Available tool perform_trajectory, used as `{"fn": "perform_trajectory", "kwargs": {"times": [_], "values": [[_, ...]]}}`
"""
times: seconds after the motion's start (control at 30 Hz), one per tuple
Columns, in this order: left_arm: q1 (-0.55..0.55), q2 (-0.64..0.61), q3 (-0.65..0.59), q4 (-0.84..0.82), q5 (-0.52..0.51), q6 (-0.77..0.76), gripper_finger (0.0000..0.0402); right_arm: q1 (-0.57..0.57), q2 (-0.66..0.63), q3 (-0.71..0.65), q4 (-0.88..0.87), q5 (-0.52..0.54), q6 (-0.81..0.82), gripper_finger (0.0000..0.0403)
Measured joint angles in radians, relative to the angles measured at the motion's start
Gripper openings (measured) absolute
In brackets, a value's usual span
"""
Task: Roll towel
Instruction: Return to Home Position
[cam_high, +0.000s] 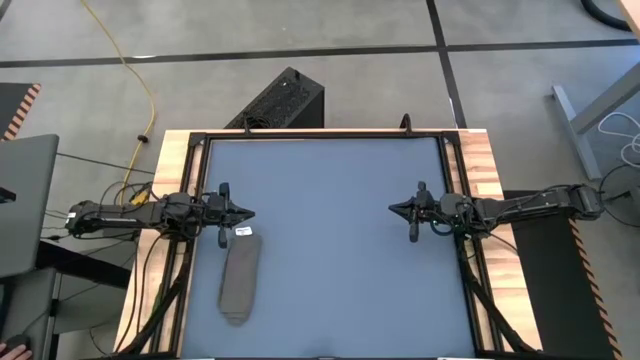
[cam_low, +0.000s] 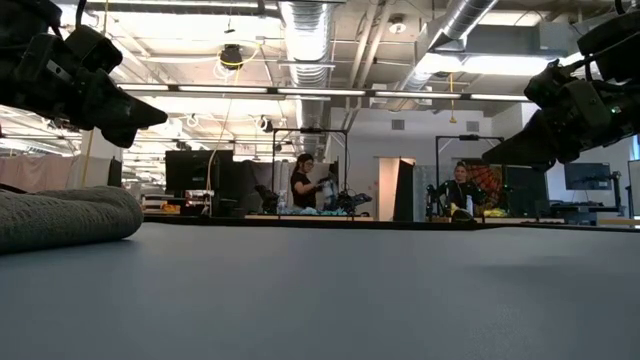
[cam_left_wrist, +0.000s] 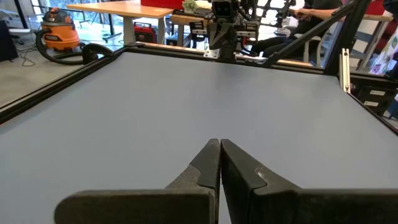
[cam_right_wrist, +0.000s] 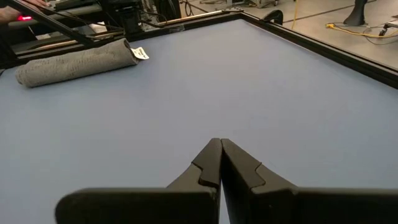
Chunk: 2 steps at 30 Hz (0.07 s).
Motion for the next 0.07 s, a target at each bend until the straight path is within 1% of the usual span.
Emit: {"fn": "perform_trajectory", "kwargs": {"times": [0.07], "values": [[0.000, 0.000, 0.000, 0.000, 0.000, 0.000, 0.0000, 0.000, 0.000, 0.000, 0.000, 0.000, 0.000, 0.0033]]}}
